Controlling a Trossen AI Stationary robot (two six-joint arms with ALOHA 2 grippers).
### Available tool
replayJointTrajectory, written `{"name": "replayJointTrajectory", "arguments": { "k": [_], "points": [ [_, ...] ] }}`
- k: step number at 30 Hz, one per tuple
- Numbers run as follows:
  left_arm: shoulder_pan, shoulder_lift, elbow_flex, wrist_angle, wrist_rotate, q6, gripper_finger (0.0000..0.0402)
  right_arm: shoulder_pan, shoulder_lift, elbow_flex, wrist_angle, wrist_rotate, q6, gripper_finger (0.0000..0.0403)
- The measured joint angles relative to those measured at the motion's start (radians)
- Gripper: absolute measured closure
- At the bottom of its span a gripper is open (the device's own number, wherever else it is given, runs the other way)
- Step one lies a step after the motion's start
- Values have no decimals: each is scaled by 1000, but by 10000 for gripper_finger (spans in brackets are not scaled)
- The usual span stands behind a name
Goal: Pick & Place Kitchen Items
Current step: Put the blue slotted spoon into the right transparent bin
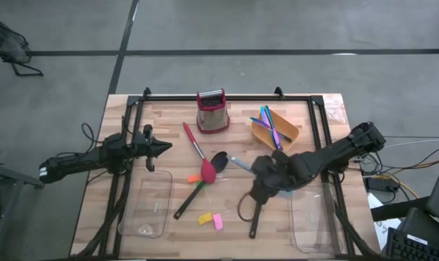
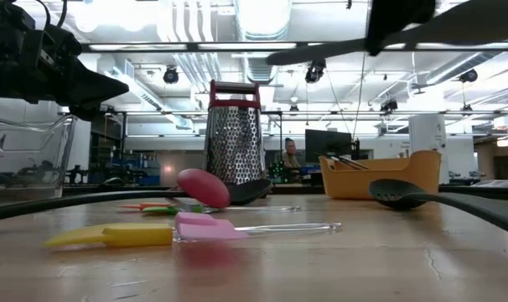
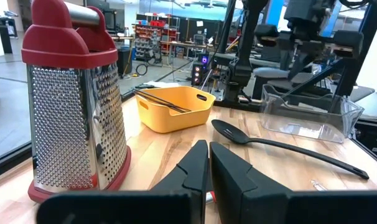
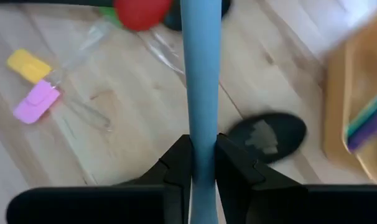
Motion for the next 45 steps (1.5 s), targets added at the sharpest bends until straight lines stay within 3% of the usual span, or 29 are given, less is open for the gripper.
{"name": "replayJointTrajectory", "arguments": {
  "k": [11,20,25,40,45],
  "points": [
    [0,0,0,0,0,0,378,243,-8,-1,-230,141,453,349],
    [0,0,0,0,0,0,378,427,31,-20,-394,146,780,349],
    [0,0,0,0,0,0,378,529,43,-61,-403,173,965,351],
    [0,0,0,0,0,0,378,743,152,-141,-376,21,1255,352],
    [0,0,0,0,0,0,378,765,191,-146,-367,-42,1276,349]
  ]
}}
